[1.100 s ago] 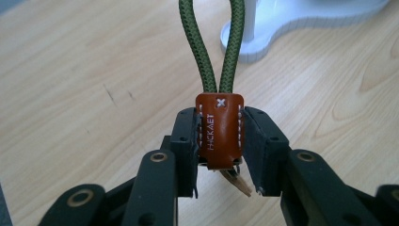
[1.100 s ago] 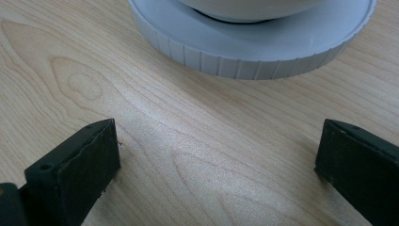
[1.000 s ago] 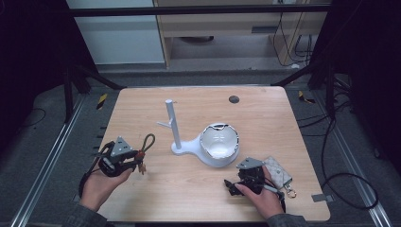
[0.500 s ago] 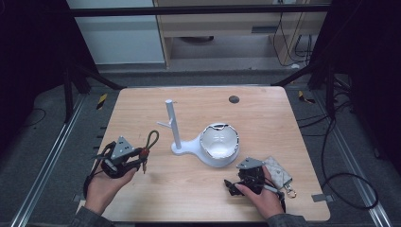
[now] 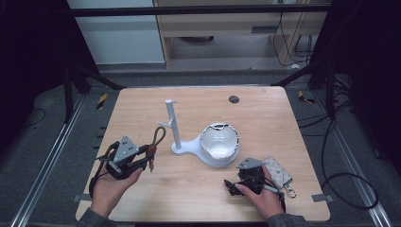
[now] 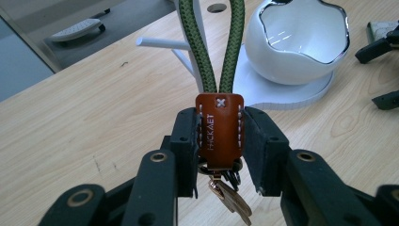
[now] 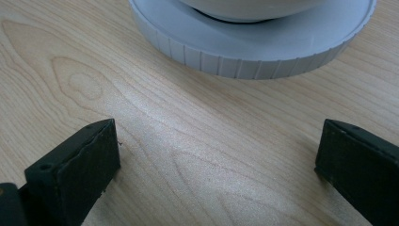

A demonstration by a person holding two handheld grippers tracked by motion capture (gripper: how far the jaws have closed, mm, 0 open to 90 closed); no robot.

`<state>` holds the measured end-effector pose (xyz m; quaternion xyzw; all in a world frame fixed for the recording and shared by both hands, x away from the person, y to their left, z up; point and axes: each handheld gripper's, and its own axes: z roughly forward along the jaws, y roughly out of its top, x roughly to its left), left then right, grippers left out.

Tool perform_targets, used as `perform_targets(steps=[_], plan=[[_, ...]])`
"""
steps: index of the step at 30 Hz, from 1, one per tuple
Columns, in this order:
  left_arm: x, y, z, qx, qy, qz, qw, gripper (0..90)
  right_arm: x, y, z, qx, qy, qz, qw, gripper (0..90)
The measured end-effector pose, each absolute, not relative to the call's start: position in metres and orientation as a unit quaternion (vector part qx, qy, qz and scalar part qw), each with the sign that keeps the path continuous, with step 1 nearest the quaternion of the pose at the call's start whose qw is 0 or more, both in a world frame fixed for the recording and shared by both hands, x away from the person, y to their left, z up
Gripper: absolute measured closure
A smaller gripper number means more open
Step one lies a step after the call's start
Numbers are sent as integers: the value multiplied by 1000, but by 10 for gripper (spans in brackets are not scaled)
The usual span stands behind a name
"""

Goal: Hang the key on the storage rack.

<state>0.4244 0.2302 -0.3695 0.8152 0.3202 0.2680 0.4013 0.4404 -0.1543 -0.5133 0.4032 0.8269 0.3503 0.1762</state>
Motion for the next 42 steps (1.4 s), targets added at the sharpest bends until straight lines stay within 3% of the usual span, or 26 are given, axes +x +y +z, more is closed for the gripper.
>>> perform_targets(steps=[23,42], plan=[[431,209,-359,802,321,277,421,659,440,-154,-513,403,827,350,177,3],[465,195,-385,801,359,259,404,659,440,-154,-513,403,827,350,176,2]])
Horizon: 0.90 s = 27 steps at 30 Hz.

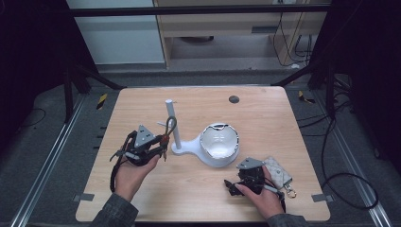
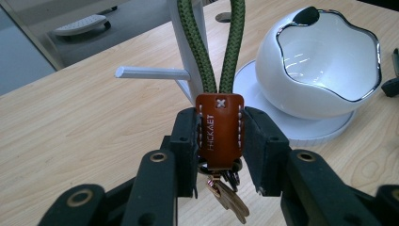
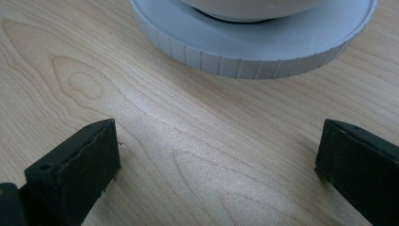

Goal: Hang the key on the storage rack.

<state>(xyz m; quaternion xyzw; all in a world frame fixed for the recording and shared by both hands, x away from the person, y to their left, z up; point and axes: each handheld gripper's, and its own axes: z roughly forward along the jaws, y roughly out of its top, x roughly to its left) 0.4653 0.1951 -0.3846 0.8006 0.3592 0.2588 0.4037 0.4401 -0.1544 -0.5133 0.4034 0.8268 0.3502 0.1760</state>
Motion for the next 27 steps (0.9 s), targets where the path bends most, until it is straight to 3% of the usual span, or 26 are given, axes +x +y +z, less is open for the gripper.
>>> perform_targets(steps=[20,27], plan=[[475,191,-393,798,375,246,403,639,440,-154,-513,404,827,351,174,2],[471,198,-403,802,377,249,391,340,440,-154,-513,403,827,350,174,2]])
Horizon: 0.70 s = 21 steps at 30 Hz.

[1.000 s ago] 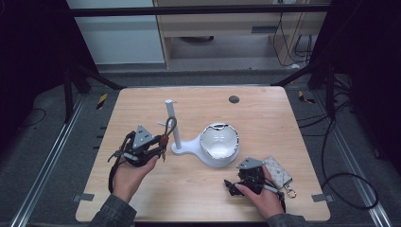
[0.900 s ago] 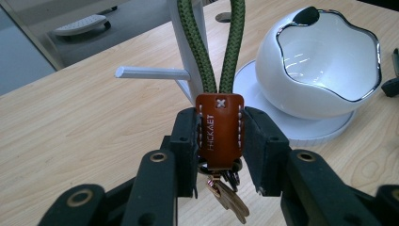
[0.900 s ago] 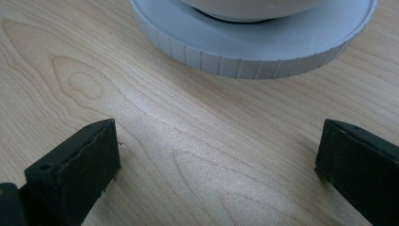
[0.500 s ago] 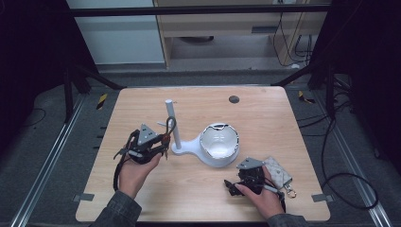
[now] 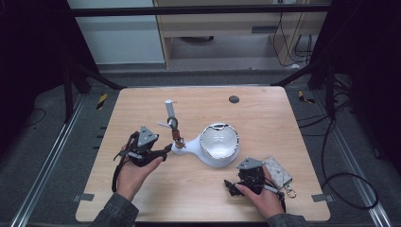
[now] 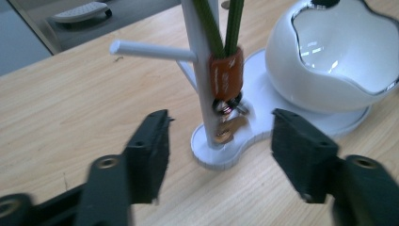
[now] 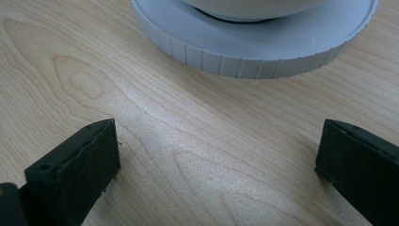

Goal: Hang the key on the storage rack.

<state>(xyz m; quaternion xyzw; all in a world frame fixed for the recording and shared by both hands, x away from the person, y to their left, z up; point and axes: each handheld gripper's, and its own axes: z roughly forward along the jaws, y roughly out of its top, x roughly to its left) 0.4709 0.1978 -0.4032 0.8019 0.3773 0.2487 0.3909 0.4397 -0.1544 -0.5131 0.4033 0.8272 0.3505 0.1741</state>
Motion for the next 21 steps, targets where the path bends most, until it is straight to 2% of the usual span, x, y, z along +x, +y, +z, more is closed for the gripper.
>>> perform_targets(steps=[5,9,15,19,21], plan=[[470,212,-429,805,395,232,377,154,439,-154,-513,404,827,351,174,2],[473,225,-454,800,416,223,371,90,439,-155,-513,404,827,352,173,2],[480,238,-478,805,425,214,354,66,440,-155,-513,404,826,354,172,8],[479,243,-479,810,413,214,356,64,440,-158,-509,422,815,362,166,76],[478,246,-481,810,419,218,347,63,441,-161,-502,428,807,370,170,70]])
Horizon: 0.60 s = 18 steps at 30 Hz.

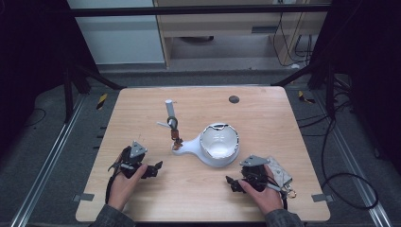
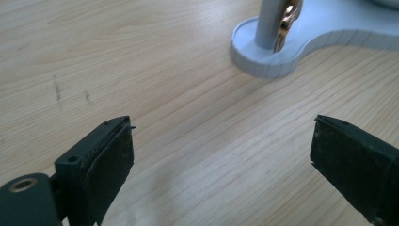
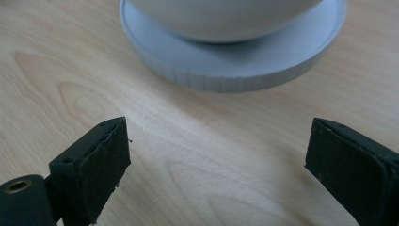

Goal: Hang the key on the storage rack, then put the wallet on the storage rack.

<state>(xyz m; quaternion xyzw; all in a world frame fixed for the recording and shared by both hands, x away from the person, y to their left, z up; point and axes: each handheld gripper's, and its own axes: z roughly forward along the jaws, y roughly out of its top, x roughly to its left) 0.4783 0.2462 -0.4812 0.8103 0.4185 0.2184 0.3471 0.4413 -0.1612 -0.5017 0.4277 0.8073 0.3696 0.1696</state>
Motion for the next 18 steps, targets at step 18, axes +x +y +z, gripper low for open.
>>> perform_targets(steps=[18], plan=[[478,262,-504,812,449,197,315,42,440,-209,-437,476,792,320,208,123]])
